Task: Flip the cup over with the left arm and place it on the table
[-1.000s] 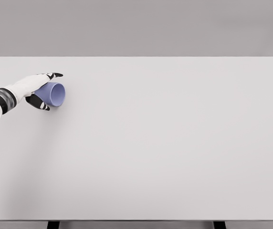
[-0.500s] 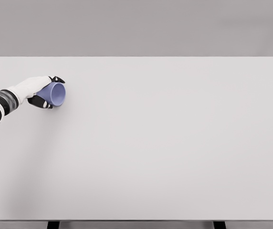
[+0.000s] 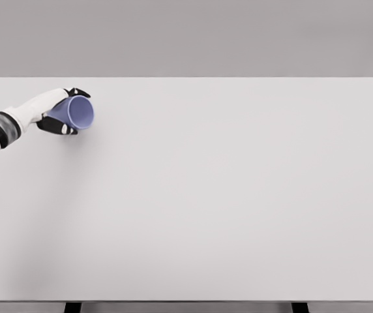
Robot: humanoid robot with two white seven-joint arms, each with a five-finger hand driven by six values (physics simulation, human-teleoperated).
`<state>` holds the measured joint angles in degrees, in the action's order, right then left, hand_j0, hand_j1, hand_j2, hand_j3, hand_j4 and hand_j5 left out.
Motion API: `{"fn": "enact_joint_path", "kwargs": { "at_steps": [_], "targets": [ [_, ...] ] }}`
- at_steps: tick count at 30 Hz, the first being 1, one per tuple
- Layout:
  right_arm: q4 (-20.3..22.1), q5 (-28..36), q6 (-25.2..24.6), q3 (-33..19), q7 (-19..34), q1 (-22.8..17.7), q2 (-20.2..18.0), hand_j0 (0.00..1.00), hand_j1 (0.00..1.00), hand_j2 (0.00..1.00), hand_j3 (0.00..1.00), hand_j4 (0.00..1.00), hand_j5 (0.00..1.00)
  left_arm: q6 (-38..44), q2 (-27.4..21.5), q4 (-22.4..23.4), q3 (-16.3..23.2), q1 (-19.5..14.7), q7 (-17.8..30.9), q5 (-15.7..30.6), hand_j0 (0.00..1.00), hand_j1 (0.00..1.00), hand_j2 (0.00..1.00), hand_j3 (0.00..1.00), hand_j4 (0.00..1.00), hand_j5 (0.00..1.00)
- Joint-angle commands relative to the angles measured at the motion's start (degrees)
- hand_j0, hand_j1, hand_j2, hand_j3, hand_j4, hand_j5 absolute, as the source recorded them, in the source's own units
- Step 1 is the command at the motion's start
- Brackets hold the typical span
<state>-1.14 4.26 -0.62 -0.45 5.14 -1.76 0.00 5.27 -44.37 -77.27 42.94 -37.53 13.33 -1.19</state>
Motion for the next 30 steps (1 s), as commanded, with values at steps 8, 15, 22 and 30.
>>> {"fn": "enact_joint_path", "kwargs": {
  "at_steps": [8, 15, 22, 30],
  "targets": [
    [-0.09, 0.05, 0.0, 0.01, 0.04, 0.0, 0.0, 1.0, 1.0, 1.0, 1.0, 1.0, 1.0, -0.09, 1.13, -1.04, -1.72, 0.09, -0.15, 8.22, 0.83, 0.83, 0.83, 0.83, 0.83, 0.83],
    [0.0, 0.05, 0.0, 0.01, -0.05, 0.0, 0.0, 1.0, 1.0, 1.0, 1.0, 1.0, 1.0, -2.72, 2.62, -1.13, -6.46, 2.2, -0.06, 11.47, 0.83, 0.83, 0.83, 0.83, 0.83, 0.83],
    [-0.09, 0.05, 0.0, 0.01, 0.04, 0.0, 0.0, 1.0, 1.0, 1.0, 1.0, 1.0, 1.0, -3.95, 2.79, -1.66, -6.55, 2.72, -0.06, 14.81, 0.83, 0.83, 0.83, 0.83, 0.83, 0.83],
    [-0.09, -0.04, 0.0, 0.01, 0.04, 0.0, 0.0, 1.0, 1.0, 1.0, 1.0, 1.0, 1.0, -4.57, 3.85, -1.57, -8.4, 4.75, -0.15, 16.04, 0.83, 0.83, 0.83, 0.83, 0.83, 0.83]
  ]
}}
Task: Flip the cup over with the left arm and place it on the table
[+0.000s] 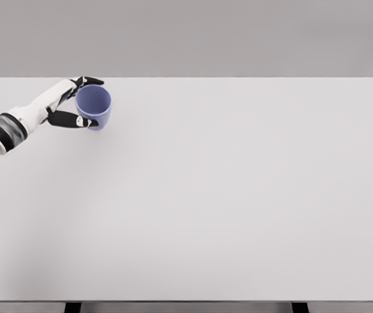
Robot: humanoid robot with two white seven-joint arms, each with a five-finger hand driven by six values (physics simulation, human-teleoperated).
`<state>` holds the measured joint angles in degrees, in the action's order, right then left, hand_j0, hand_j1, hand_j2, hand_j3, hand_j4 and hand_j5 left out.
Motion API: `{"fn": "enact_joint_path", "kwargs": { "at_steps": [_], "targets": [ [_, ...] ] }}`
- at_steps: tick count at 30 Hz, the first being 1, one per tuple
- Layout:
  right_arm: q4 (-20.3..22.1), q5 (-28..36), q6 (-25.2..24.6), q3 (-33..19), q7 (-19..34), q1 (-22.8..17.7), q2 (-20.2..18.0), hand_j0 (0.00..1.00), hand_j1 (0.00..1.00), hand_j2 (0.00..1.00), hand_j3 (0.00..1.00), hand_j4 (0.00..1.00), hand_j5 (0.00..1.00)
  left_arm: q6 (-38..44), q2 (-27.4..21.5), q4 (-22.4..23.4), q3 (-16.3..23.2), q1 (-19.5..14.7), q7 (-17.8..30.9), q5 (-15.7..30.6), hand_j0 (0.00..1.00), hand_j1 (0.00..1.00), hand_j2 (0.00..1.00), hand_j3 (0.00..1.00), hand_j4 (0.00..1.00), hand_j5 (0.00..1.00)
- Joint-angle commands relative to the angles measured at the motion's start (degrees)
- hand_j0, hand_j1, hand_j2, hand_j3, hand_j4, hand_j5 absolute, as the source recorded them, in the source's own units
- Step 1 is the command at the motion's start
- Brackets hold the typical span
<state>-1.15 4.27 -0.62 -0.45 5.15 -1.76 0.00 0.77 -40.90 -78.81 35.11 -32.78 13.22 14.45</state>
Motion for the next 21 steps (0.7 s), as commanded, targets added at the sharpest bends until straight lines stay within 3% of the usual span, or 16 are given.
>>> {"fn": "enact_joint_path", "kwargs": {
  "at_steps": [1, 21],
  "targets": [
    [0.01, -0.05, 0.0, 0.01, -0.05, 0.0, 0.0, 1.0, 1.0, 1.0, 1.0, 1.0, 1.0, -0.07, 0.38, -0.03, -0.65, 0.09, 0.05, 0.58, 0.83, 0.83, 0.83, 0.83, 0.83, 0.83],
    [-0.08, -0.05, 0.0, 0.01, 0.04, 0.0, 0.0, 1.0, 1.0, 1.0, 1.0, 1.0, 1.0, -0.16, 1.35, 0.32, -1.44, 1.23, 0.05, 3.75, 0.84, 0.84, 0.84, 0.84, 0.84, 0.84]
  ]
}}
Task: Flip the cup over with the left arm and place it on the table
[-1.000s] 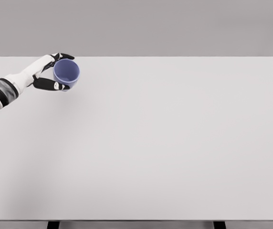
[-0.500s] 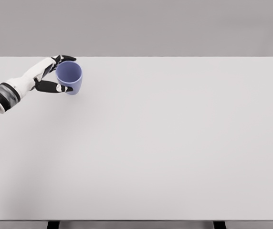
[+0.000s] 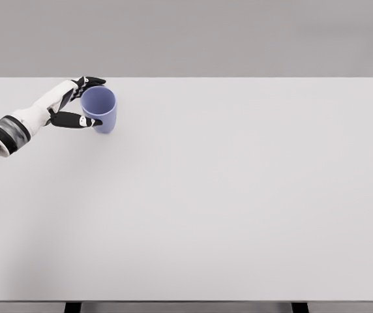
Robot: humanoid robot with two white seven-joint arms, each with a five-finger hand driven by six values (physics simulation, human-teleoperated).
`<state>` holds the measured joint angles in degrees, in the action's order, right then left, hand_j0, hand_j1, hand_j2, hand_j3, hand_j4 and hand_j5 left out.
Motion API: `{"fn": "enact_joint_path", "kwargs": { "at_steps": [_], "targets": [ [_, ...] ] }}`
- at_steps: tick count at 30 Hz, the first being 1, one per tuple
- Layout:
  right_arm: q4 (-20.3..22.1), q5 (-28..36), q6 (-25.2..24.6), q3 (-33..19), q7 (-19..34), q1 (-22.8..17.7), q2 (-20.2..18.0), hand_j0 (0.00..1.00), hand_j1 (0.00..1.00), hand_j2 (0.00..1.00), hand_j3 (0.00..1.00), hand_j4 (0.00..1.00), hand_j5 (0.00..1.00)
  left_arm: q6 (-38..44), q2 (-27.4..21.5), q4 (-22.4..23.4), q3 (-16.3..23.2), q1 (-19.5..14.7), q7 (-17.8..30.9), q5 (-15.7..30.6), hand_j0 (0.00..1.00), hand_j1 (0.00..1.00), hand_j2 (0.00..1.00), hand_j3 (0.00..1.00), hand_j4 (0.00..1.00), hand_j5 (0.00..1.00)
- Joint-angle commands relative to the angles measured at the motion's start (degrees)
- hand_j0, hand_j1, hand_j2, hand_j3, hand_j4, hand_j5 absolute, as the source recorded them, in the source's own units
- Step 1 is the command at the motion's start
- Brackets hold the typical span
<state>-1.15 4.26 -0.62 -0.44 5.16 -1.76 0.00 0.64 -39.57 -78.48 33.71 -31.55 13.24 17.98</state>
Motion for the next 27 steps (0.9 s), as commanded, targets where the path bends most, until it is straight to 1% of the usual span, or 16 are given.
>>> {"fn": "enact_joint_path", "kwargs": {
  "at_steps": [1, 2, 4, 5, 14, 27],
  "targets": [
    [-0.08, -0.04, 0.0, 0.01, 0.02, 0.0, 0.0, 1.0, 1.0, 1.0, 1.0, 1.0, 1.0, -0.02, 0.19, 0.16, -0.05, 0.0, -0.05, 0.21, 0.85, 0.85, 0.85, 0.85, 0.85, 0.85],
    [0.01, -0.04, 0.0, 0.01, 0.02, 0.0, 0.0, 1.0, 1.0, 1.0, 1.0, 1.0, 1.0, -0.02, 0.37, 0.17, -0.05, 0.0, 0.03, 0.21, 0.85, 0.85, 0.85, 0.85, 0.85, 0.85],
    [0.01, -0.04, 0.0, 0.01, 0.02, 0.0, 0.0, 1.0, 1.0, 1.0, 1.0, 1.0, 1.0, -0.02, 0.37, 0.17, -0.05, 0.0, 0.03, 0.12, 0.99, 0.99, 0.99, 0.99, 0.99, 0.99],
    [0.01, 0.05, 0.0, 0.01, 0.02, 0.0, 0.0, 1.0, 1.0, 1.0, 1.0, 1.0, 1.0, 0.07, 0.37, 0.17, -0.05, 0.0, 0.03, 0.12, 1.0, 1.0, 1.0, 1.0, 1.0, 1.0],
    [0.01, -0.04, 0.0, 0.01, 0.02, 0.0, 0.0, 1.0, 1.0, 1.0, 1.0, 1.0, 1.0, -0.11, -0.24, -0.1, -0.05, 0.62, 0.03, -0.23, 1.0, 1.0, 1.0, 1.0, 1.0, 1.0],
    [-0.08, 0.04, 0.0, 0.01, 0.02, 0.0, 0.0, 1.0, 1.0, 1.0, 1.0, 1.0, 1.0, -0.46, -0.42, -0.45, -0.31, 0.62, 0.03, -0.32, 1.0, 1.0, 1.0, 1.0, 1.0, 1.0]
  ]
}}
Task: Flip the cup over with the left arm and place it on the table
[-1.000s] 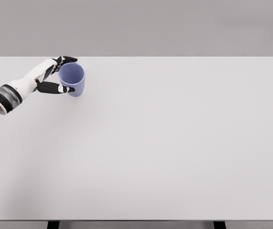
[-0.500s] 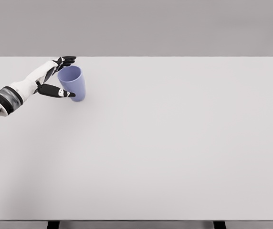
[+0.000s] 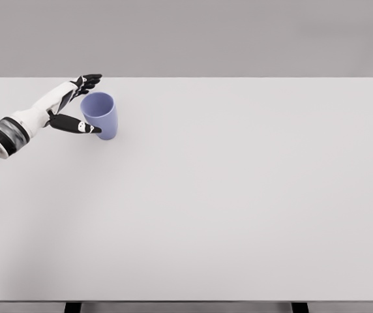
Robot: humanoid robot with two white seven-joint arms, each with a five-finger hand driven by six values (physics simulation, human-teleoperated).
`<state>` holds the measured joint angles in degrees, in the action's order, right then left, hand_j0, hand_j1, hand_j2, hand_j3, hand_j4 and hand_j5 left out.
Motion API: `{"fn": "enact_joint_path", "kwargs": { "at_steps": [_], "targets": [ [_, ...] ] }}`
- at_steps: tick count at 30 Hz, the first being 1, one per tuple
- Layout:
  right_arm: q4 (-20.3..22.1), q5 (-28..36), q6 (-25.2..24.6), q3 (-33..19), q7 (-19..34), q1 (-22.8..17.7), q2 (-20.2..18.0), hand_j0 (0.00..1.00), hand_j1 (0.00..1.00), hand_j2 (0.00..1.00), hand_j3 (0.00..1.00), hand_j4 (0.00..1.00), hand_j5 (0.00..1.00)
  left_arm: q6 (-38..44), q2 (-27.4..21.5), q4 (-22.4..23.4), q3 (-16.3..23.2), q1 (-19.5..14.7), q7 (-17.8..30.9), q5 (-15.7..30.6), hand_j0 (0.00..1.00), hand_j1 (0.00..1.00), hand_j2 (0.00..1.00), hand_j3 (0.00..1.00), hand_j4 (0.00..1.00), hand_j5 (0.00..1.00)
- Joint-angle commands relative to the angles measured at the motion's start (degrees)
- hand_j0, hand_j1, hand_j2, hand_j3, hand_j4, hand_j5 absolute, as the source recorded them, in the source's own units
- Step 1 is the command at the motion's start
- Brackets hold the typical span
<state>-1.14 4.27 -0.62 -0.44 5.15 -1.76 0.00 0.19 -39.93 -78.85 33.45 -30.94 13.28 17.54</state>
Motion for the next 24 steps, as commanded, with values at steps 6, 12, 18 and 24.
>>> {"fn": "enact_joint_path", "kwargs": {
  "at_steps": [6, 12, 18, 24],
  "targets": [
    [0.0, -0.05, 0.0, 0.01, -0.05, 0.0, 0.0, 1.0, 1.0, 1.0, 1.0, 1.0, 1.0, 0.07, -1.11, -0.43, -0.05, -0.26, -0.01, -0.05, 1.0, 1.0, 1.0, 1.0, 1.0, 1.0],
    [0.0, -0.05, 0.0, 0.01, 0.03, 0.0, 0.0, 1.0, 1.0, 1.0, 1.0, 1.0, 1.0, 0.16, -4.45, -2.01, -0.22, -0.09, 0.07, -0.13, 1.0, 1.0, 1.0, 1.0, 1.0, 1.0],
    [0.0, 0.03, 0.0, 0.01, 0.03, 0.0, 0.0, 1.0, 1.0, 1.0, 1.0, 1.0, 1.0, 1.04, -8.4, -2.45, -1.89, 1.14, -0.01, -0.22, 1.0, 1.0, 1.0, 1.0, 1.0, 1.0],
    [0.0, 0.03, 0.0, 0.01, 0.04, 0.0, 0.0, 1.0, 1.0, 1.0, 1.0, 1.0, 1.0, 1.04, -11.13, -3.42, -2.77, 1.23, 0.08, -0.22, 1.0, 1.0, 1.0, 1.0, 1.0, 1.0]
  ]
}}
